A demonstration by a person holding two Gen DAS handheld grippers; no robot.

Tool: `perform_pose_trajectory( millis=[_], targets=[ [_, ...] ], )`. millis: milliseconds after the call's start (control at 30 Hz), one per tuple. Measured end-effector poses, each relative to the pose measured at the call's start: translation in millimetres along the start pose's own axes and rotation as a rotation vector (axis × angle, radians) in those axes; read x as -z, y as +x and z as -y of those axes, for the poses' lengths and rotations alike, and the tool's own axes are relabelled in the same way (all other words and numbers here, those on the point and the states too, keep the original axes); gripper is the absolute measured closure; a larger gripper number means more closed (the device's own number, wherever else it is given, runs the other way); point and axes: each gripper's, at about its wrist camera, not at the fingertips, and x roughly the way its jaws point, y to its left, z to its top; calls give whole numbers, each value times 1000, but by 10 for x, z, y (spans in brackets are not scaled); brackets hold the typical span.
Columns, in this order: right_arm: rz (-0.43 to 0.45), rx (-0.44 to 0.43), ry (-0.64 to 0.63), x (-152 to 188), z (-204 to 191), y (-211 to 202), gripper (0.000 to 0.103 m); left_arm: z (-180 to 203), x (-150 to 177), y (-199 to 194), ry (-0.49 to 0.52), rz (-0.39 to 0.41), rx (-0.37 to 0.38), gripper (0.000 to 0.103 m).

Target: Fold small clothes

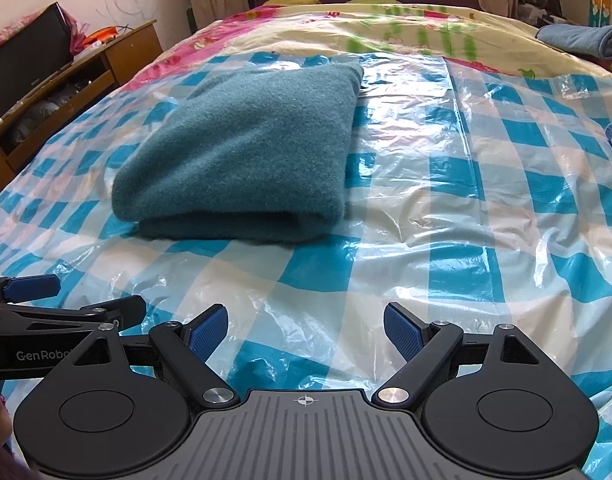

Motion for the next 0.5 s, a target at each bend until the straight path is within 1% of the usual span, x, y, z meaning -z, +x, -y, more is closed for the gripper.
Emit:
perform_pose_trajectory(
  millis=[500],
  targets=[
    [0, 0, 0, 3, 5, -4, 16, 11, 3, -1, 5, 0, -3, 0]
  ],
)
